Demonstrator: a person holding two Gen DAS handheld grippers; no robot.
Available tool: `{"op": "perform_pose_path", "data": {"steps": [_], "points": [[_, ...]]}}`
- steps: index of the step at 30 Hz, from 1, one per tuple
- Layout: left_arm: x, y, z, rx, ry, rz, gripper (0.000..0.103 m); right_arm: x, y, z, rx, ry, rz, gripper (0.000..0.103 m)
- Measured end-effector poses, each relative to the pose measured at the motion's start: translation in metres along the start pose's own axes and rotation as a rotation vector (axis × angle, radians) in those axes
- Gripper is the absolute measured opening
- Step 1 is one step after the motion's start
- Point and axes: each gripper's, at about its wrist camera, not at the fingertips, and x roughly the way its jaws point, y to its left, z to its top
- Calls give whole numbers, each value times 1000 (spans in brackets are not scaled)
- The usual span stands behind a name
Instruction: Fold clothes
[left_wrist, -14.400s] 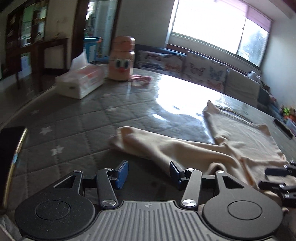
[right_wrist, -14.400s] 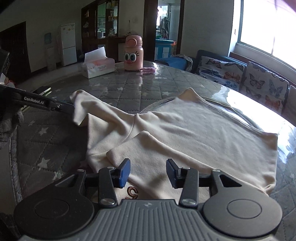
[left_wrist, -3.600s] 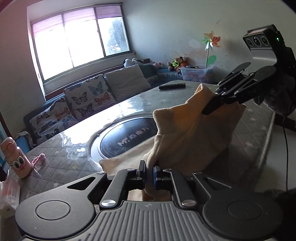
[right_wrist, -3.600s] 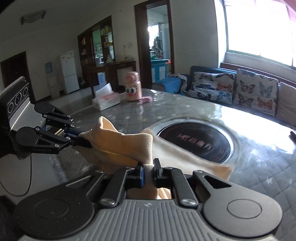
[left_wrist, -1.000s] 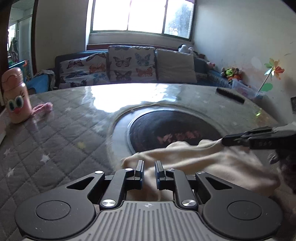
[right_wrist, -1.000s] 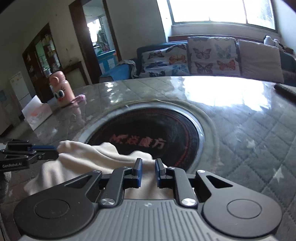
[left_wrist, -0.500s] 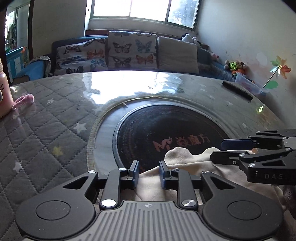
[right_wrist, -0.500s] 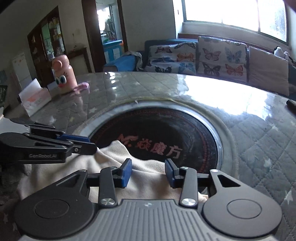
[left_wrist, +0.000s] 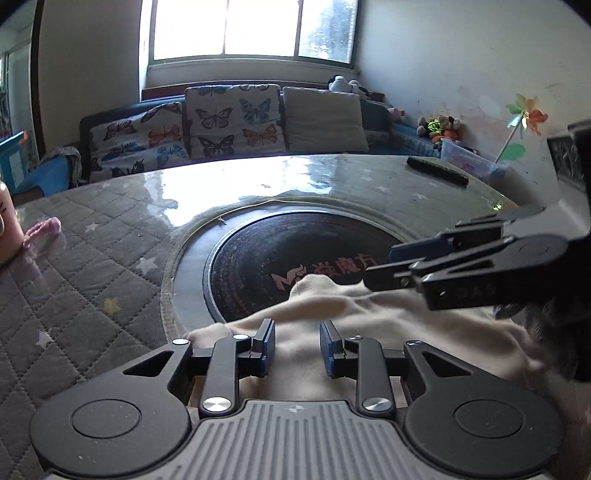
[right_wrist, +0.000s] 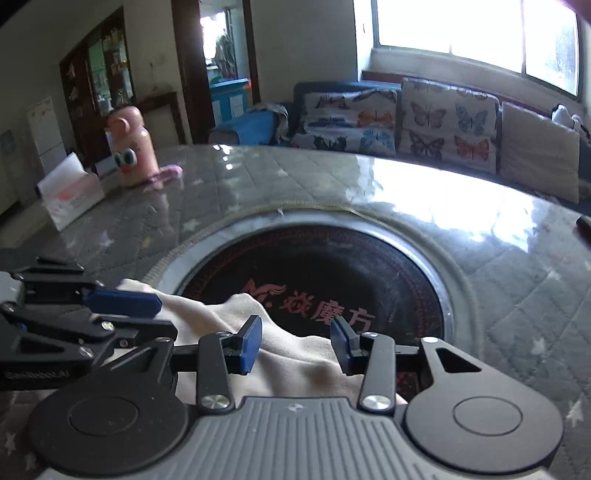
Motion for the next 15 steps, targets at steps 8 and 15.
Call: {"op": "perform_pose_path", "data": {"steps": [8, 15], "points": [[-20, -1, -25, 26, -12, 10, 29, -35, 27, -31, -112, -7, 70, 41], [-37, 0, -36, 11, -43, 37, 30, -65, 55, -65, -206, -20, 117, 41]]}}
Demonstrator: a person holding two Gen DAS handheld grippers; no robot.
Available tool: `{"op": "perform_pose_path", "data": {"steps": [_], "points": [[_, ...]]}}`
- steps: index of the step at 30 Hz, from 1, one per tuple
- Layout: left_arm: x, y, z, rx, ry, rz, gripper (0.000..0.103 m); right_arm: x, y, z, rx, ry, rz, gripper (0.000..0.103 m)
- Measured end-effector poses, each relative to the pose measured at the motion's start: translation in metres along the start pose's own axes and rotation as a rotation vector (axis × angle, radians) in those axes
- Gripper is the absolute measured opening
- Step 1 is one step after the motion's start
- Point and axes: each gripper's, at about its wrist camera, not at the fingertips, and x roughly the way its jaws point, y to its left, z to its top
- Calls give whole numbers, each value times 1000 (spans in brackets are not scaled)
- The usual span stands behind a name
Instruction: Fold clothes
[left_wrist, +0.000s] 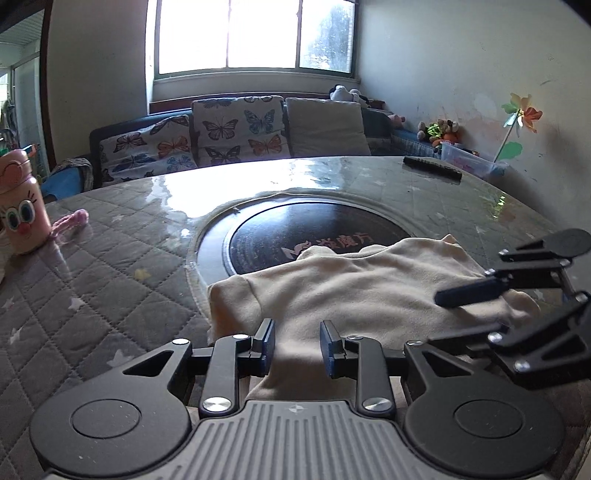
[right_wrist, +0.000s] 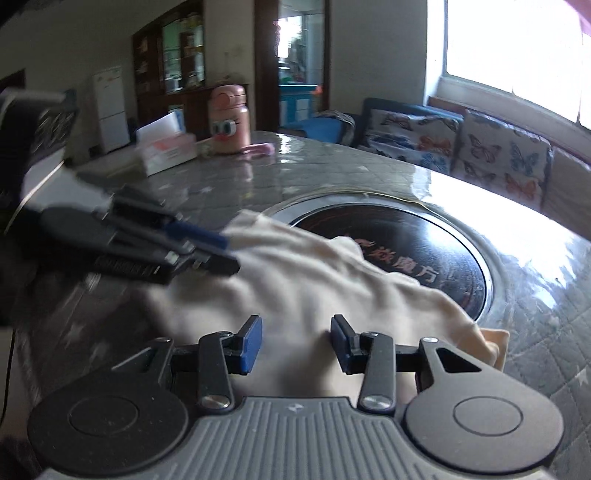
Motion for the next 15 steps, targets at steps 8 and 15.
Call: {"op": "perform_pose_path", "data": {"steps": [8, 15], "points": [[-14, 6, -26, -44, 8, 36, 33, -29, 7, -23, 16, -13, 37, 42], [-27, 8, -39, -87, 11, 49, 27, -45, -22, -37, 137, -20, -33, 43]]}}
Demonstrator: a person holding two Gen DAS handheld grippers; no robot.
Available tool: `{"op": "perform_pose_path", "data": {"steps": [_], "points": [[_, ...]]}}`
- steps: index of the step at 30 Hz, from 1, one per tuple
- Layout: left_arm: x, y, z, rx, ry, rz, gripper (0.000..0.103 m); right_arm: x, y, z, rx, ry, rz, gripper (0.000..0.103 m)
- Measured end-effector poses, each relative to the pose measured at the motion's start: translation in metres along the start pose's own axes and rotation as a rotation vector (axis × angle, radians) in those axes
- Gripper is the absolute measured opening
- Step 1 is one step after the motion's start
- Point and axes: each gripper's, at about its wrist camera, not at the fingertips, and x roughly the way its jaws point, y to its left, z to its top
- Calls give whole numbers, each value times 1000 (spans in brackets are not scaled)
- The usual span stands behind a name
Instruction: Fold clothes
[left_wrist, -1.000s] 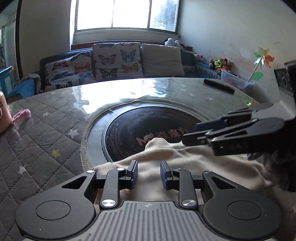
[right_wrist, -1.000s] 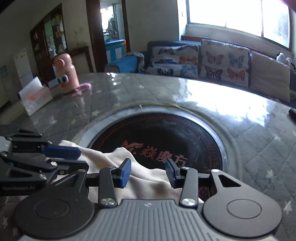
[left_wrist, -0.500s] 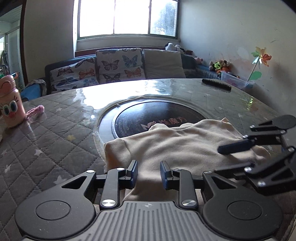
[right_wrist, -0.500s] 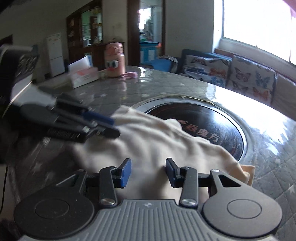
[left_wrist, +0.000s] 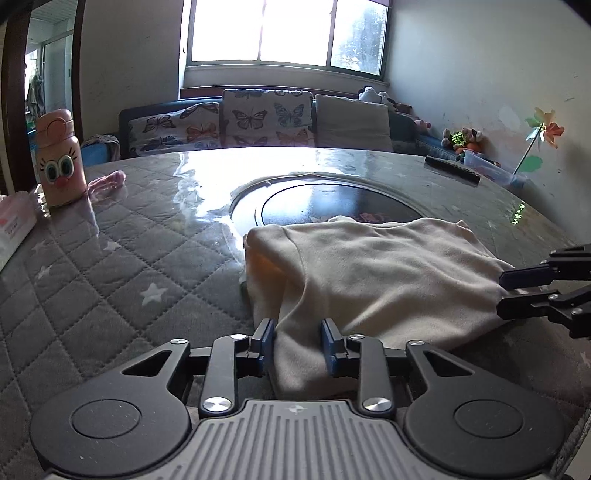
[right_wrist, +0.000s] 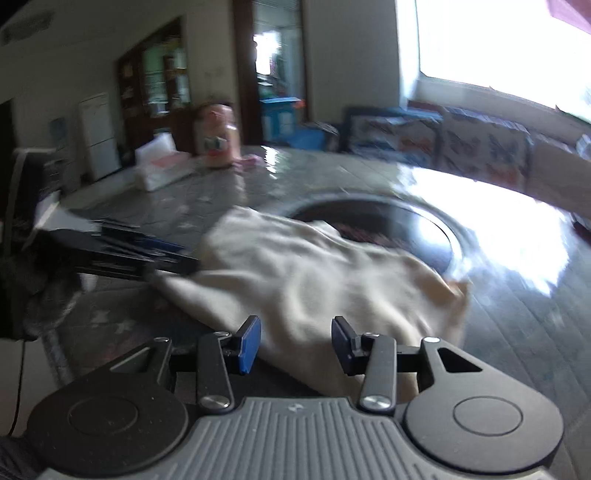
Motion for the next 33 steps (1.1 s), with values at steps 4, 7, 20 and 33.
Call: {"op": "perform_pose_path", "data": {"steps": [4, 7, 20, 33], "points": [[-8, 1, -7, -7, 2, -3, 23, -5, -16, -11, 56, 33, -15, 42], [-13, 2, -10, -15, 9, -3, 23, -10, -17, -14, 56, 51, -23, 42], [-21, -9, 24, -36, -62, -44, 23, -3, -34, 0, 144, -25, 13, 42], [33, 7, 33, -86, -10, 27, 28, 0, -37, -6, 150, -15, 24, 43]]}}
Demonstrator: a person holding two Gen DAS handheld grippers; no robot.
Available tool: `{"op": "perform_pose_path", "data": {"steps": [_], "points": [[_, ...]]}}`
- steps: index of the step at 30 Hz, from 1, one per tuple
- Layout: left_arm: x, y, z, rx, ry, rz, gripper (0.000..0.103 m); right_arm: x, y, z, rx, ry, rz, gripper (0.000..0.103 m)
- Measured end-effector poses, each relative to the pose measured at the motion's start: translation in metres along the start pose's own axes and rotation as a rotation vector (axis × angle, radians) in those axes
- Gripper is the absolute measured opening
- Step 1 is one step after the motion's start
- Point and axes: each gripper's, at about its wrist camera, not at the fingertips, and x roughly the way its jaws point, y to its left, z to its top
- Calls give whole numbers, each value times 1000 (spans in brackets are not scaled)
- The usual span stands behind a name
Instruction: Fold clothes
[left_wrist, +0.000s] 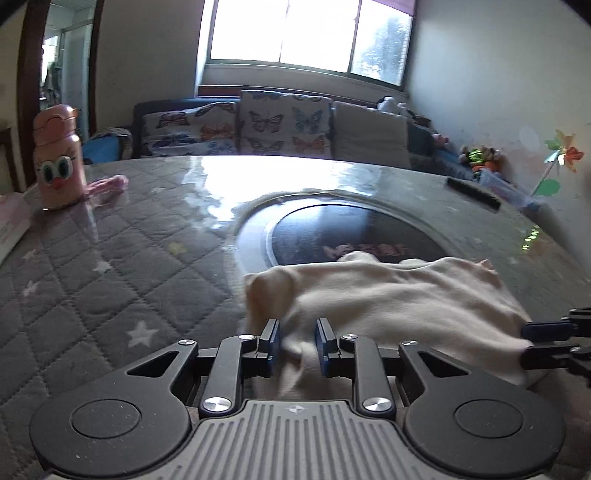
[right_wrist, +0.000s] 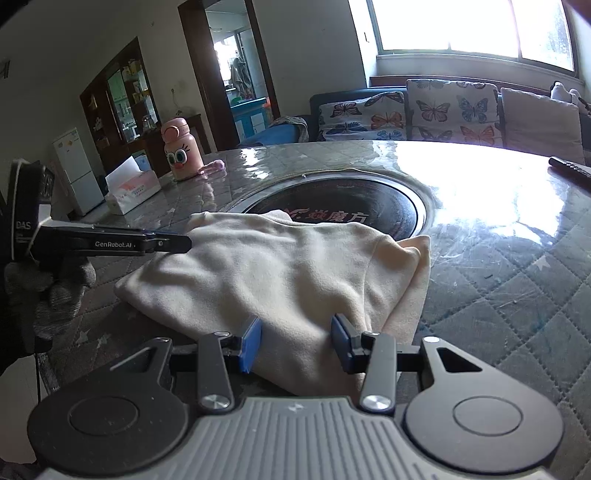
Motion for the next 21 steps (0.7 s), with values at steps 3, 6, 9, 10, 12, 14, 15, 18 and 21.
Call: {"op": "perform_pose_path", "data": {"steps": [3, 6, 9, 10, 12, 14, 15, 18, 21], "points": [[-5, -1, 2, 6, -11, -6, 27, -1, 1, 5, -2, 1, 5, 42], [-13, -10, 9, 30, -49, -3, 25, -4, 0, 14, 3, -19, 15, 42], [-16, -18, 17, 38, -79, -27, 25, 1, -3, 27, -2, -38, 11, 43], [-14, -20, 20, 41, -79, -37, 25, 3, -4, 32, -8, -43, 6, 43], [-5, -24, 23, 51, -65, -54, 25, 14, -9, 40, -11, -39, 3, 43], [5, -24, 25, 55, -48, -54, 25, 26, -13, 47, -4, -31, 0, 43], [10, -23, 25, 52, -37, -50, 25, 32, -16, 50, -3, -27, -2, 43], [23, -17, 24, 44, -9, -26, 25, 48, -22, 56, -1, -14, -17, 43], [31, -8, 21, 30, 17, -3, 24, 62, -31, 56, 17, 15, -40, 42]]}}
